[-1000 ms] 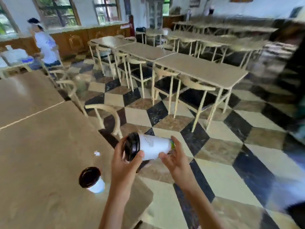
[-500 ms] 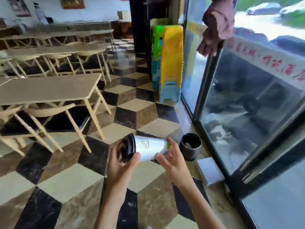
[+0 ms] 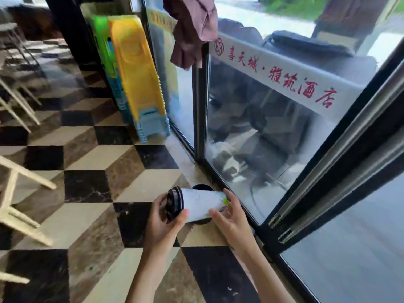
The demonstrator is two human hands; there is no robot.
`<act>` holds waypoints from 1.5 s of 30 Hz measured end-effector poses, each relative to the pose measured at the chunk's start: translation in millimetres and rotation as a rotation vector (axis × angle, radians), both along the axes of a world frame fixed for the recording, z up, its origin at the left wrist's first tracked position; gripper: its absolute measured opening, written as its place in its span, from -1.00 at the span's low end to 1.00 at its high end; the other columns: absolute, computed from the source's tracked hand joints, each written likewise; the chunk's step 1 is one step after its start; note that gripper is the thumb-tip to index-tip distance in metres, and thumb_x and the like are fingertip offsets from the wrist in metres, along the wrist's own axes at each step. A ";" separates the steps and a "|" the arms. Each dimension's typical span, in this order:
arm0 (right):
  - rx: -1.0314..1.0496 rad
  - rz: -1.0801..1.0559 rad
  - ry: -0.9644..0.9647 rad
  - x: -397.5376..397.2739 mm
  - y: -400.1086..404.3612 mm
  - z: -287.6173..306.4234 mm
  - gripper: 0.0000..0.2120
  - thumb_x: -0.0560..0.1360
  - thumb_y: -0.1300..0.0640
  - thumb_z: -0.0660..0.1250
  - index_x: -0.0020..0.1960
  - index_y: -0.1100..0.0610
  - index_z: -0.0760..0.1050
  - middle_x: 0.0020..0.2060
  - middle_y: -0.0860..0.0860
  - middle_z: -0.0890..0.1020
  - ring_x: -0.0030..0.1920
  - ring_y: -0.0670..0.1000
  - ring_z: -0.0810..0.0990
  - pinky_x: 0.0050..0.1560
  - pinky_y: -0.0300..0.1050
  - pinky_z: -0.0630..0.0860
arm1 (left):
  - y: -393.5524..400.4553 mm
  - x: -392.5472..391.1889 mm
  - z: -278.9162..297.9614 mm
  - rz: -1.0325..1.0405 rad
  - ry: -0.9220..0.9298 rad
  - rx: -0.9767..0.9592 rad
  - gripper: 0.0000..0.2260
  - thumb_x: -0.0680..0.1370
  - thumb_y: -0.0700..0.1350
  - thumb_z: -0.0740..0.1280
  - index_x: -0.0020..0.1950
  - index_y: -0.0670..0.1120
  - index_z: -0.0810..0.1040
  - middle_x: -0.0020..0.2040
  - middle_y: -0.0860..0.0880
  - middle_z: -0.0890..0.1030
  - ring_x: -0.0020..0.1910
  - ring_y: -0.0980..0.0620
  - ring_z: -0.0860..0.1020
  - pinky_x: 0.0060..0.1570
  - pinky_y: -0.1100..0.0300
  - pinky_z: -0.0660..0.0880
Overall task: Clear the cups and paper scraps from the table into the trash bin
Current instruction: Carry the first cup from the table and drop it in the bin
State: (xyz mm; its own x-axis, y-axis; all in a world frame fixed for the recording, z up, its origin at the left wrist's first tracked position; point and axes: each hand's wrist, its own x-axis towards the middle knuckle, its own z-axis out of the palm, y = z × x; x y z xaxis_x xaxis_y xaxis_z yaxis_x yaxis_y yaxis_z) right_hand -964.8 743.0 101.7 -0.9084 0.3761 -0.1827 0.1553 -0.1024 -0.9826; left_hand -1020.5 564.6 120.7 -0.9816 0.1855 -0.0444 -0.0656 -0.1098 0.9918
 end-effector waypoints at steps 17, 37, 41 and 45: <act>0.010 0.034 -0.366 -244.9 135.9 -150.0 -0.44 0.51 0.20 0.43 0.47 0.10 0.36 0.18 0.01 0.63 0.17 0.02 0.63 0.22 0.08 0.59 | 140.9 -244.0 -134.9 -0.005 -0.304 -0.362 -0.41 0.27 -0.02 0.59 0.23 -0.03 0.46 0.17 0.01 0.60 0.05 0.34 0.58 -0.02 0.40 0.50; -0.204 -0.049 -0.715 -383.1 162.3 -527.4 -0.43 0.56 0.22 0.37 0.53 0.08 0.30 0.11 0.04 0.53 0.01 -0.02 0.59 0.16 0.05 0.58 | 182.0 -384.3 -526.3 -0.075 -0.655 -0.570 -0.39 0.27 0.10 0.51 0.29 0.12 0.43 0.23 0.06 0.58 0.17 0.23 0.56 0.12 0.25 0.54; -0.149 -0.045 -0.738 -402.7 165.1 -589.2 -0.43 0.56 0.14 0.36 0.53 0.06 0.30 0.38 0.06 0.50 0.24 -0.01 0.59 0.38 0.14 0.48 | 186.6 -406.1 -585.5 -0.113 -0.678 -0.628 -0.31 0.29 0.13 0.49 0.38 0.10 0.36 0.32 0.03 0.51 0.29 0.05 0.51 0.30 -0.04 0.50; -0.203 -0.028 -0.741 -414.6 170.0 -625.6 -0.79 0.53 0.15 0.32 0.15 0.08 0.41 0.11 0.04 0.50 0.10 0.02 0.48 0.21 0.02 0.44 | 188.8 -421.8 -618.6 -0.155 -0.660 -0.662 -0.23 0.33 0.16 0.47 0.50 0.11 0.28 0.46 0.02 0.39 0.42 0.02 0.41 0.39 -0.06 0.43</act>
